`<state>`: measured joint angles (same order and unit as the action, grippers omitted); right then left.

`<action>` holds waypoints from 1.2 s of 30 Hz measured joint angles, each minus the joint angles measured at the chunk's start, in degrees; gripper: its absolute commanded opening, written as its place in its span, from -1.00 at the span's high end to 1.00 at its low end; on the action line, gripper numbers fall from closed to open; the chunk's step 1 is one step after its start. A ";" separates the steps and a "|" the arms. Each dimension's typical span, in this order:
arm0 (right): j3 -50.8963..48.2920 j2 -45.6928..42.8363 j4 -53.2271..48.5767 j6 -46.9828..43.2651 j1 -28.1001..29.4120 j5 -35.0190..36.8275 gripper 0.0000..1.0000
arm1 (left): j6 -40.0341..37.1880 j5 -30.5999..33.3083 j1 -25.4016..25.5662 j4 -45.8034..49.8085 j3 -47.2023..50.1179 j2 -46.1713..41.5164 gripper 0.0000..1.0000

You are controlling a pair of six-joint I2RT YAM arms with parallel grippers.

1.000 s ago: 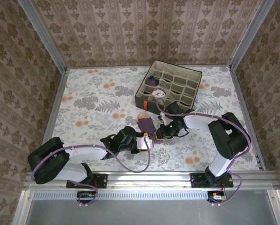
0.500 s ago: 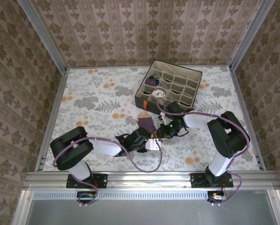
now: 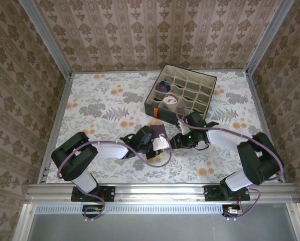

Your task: Roll the socks

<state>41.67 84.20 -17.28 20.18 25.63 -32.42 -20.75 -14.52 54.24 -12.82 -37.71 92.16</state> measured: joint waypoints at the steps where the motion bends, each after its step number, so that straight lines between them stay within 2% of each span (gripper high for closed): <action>1: -0.35 -1.40 0.72 0.00 0.00 0.39 0.07 | 1.55 -2.78 -1.29 0.59 -0.26 0.20 1.00; 6: -1.36 -5.05 3.65 -0.31 0.02 1.20 0.05 | 7.58 -14.38 -6.45 1.09 -1.88 3.17 1.00; 11: -1.33 -2.84 5.57 -0.96 0.39 1.20 0.04 | 12.26 -24.48 -10.56 1.75 -4.46 7.10 1.00; 20: 0.39 5.18 6.62 -2.05 1.95 1.14 0.14 | 15.28 -33.22 -12.24 1.29 -5.79 10.71 1.00; 25: 2.78 7.98 6.36 -1.90 2.60 0.87 0.40 | 15.17 -33.62 -12.44 1.64 -5.90 10.88 1.00; 28: 4.22 10.08 5.31 -1.31 2.67 0.68 0.49 | 13.70 -31.58 -12.09 3.21 -5.92 9.66 0.83; 32: 5.03 11.41 4.90 -0.22 2.93 0.46 0.52 | 9.99 -24.24 -10.12 5.79 -4.63 5.09 0.53; 36: 5.07 11.91 4.87 0.22 3.26 0.48 0.54 | 5.05 -15.34 -6.80 6.23 -0.90 -3.17 0.43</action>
<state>46.74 96.12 -12.40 20.40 28.88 -31.94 -15.70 -29.87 47.44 -6.59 -38.61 88.99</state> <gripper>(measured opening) 0.233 0.269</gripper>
